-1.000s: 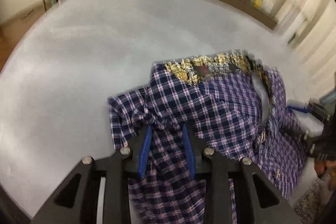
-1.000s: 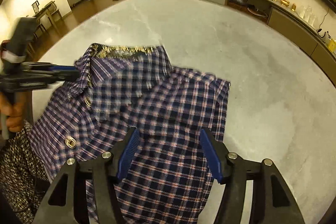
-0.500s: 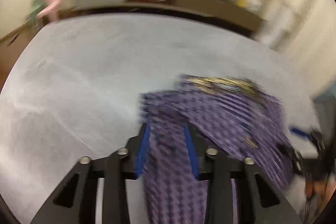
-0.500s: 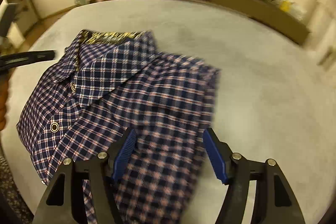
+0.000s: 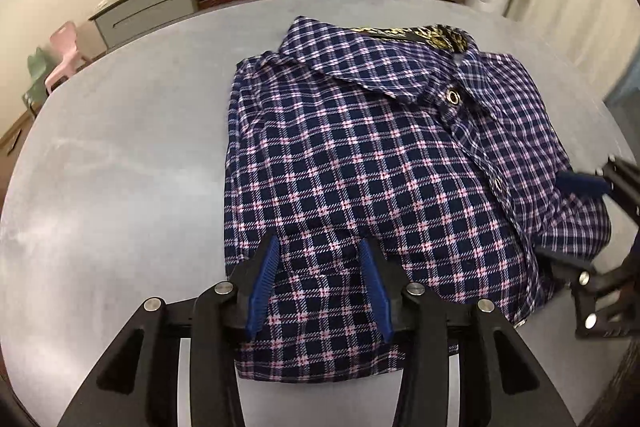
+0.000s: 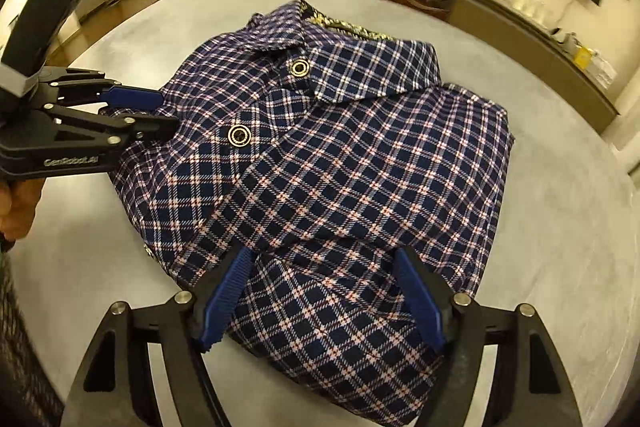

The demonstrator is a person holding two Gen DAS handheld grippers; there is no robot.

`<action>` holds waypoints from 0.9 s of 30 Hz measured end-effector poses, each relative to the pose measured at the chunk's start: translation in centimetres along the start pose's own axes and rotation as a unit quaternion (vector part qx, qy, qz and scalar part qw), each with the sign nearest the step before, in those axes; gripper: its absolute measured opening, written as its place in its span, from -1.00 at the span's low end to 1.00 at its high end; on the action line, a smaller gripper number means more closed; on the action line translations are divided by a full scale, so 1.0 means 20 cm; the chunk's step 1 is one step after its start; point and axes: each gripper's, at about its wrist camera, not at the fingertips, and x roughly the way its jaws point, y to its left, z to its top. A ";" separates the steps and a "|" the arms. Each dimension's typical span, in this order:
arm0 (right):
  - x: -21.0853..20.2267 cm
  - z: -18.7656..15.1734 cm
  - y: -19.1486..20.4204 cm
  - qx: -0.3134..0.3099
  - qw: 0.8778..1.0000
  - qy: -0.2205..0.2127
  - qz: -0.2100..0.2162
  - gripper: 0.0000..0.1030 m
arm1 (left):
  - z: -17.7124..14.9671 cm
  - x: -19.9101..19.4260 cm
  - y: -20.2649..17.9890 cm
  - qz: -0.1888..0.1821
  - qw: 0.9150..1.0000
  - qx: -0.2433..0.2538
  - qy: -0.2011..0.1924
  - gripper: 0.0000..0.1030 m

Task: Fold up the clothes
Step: 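Release the shirt and smooth the folded bundle with both grippers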

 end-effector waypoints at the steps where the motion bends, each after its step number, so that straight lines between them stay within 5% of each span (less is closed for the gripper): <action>1: 0.02 0.01 -0.04 -0.003 1.000 -0.011 0.003 0.47 | 0.02 -0.01 0.00 0.003 1.000 -0.004 0.002 -0.16; 15: 0.13 0.02 -0.05 0.021 0.999 -0.021 -0.025 0.52 | -0.02 -0.23 0.11 0.040 0.998 -0.038 -0.010 -0.16; 20: -0.04 -0.04 0.00 0.050 0.997 -0.047 -0.025 0.54 | -0.17 -0.45 -0.03 0.057 0.996 -0.033 -0.068 -0.12; 25: -0.27 -0.19 0.12 0.063 0.996 -0.068 -0.019 0.54 | -0.36 -0.74 -0.29 -0.004 0.990 -0.049 -0.132 0.76; 27: -0.31 -0.28 0.14 0.097 0.993 -0.064 -0.004 0.54 | -0.49 -0.73 -0.43 -0.034 0.987 -0.068 -0.144 0.94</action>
